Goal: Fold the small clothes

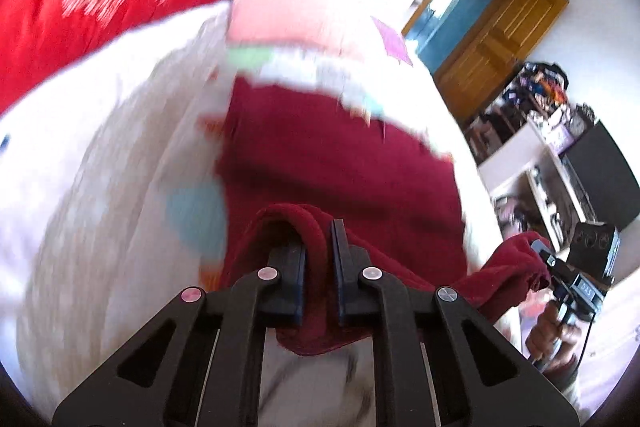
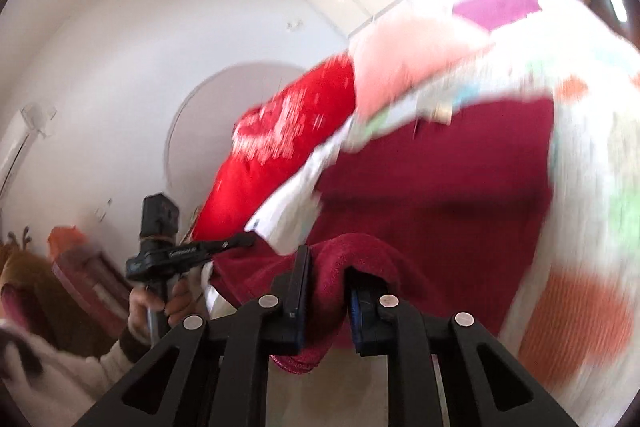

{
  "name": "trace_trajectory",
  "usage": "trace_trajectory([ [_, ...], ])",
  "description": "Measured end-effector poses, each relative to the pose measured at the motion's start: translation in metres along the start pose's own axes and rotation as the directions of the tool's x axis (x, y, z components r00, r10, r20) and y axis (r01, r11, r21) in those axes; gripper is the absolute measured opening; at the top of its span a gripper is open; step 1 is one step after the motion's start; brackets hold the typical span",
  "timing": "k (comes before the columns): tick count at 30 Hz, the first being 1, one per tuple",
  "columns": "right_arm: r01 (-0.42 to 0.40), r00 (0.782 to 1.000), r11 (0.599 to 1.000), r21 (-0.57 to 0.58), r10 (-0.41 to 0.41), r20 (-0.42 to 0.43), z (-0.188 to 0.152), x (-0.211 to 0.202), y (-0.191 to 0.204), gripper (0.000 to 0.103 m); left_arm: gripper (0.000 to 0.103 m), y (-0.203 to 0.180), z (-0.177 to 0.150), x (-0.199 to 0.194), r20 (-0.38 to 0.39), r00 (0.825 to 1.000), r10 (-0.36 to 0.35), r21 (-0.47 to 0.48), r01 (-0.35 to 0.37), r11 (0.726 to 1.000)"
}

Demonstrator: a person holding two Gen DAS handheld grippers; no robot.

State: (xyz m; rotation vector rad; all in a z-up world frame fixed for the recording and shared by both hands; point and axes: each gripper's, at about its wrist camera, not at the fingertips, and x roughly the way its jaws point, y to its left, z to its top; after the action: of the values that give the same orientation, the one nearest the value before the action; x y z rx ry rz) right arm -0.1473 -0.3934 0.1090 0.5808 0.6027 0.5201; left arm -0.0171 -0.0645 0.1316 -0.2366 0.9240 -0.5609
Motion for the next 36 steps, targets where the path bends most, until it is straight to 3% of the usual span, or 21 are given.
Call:
trace_trajectory([
  [5,0.111,0.988,0.992,0.065,-0.117,0.096,0.075,0.032,-0.053,0.015,0.009,0.004,0.075,0.078,0.003,0.999,0.037,-0.032,-0.037,0.999],
  [8,0.251,0.959,0.954,0.166,-0.268,0.087,0.101,0.067,-0.101,0.016,0.01,0.029,0.098,0.127,-0.035,0.999,-0.011,-0.17,0.005,0.985],
  [11,0.291,0.951,0.927,0.238,-0.307,0.03,0.113,0.082,-0.132,0.028,0.027,0.043,0.111,0.144,-0.042,0.999,0.017,-0.19,-0.025,0.981],
  [12,0.296,0.949,0.923,0.246,-0.313,0.034,0.116,0.08,-0.136,0.032,0.042,0.045,0.113,0.141,-0.029,0.999,0.03,-0.178,-0.034,0.983],
  [13,0.294,0.949,0.925,0.24,-0.312,0.044,0.118,0.076,-0.136,0.035,0.059,0.046,0.114,0.137,-0.014,0.999,0.042,-0.168,-0.044,0.985],
  [14,0.285,0.95,0.931,0.227,-0.307,0.064,0.119,0.072,-0.132,0.045,0.064,0.048,0.115,0.13,0.007,0.999,0.05,-0.159,-0.048,0.986],
  [15,0.29,0.945,0.932,0.217,-0.315,0.09,0.118,0.065,-0.129,0.054,0.068,0.05,0.117,0.123,0.027,0.998,0.051,-0.155,-0.047,0.987],
  [17,0.321,0.925,0.924,0.208,-0.353,0.141,0.116,0.046,-0.121,0.061,0.068,0.053,0.114,0.113,0.038,0.998,0.053,-0.149,-0.047,0.988],
  [19,0.308,0.922,0.927,0.214,-0.346,0.172,0.115,0.035,-0.119,0.061,0.068,0.049,0.113,0.111,0.027,0.998,0.061,-0.136,-0.057,0.989],
  [21,0.294,0.935,0.94,0.173,-0.32,0.155,0.115,0.036,-0.109,0.061,0.068,0.041,0.107,0.114,0.019,0.997,0.071,-0.108,-0.068,0.992],
  [25,0.384,0.923,0.921,-0.064,-0.382,0.046,0.11,0.081,-0.078,0.051,0.068,0.024,0.102,0.146,-0.027,0.986,0.163,-0.027,-0.163,0.986],
  [28,0.498,0.865,0.856,-0.136,-0.502,0.005,0.105,0.118,-0.084,0.05,0.068,0.026,0.098,0.178,-0.078,0.964,0.256,-0.005,-0.257,0.966],
  [32,0.623,0.779,0.782,-0.039,-0.624,-0.06,0.113,0.142,-0.142,0.05,0.068,0.045,0.101,0.206,-0.087,0.943,0.322,-0.026,-0.325,0.945],
  [36,0.635,0.769,0.772,-0.015,-0.634,-0.079,0.117,0.151,-0.168,0.047,0.068,0.053,0.104,0.214,-0.068,0.941,0.332,-0.053,-0.336,0.94],
])
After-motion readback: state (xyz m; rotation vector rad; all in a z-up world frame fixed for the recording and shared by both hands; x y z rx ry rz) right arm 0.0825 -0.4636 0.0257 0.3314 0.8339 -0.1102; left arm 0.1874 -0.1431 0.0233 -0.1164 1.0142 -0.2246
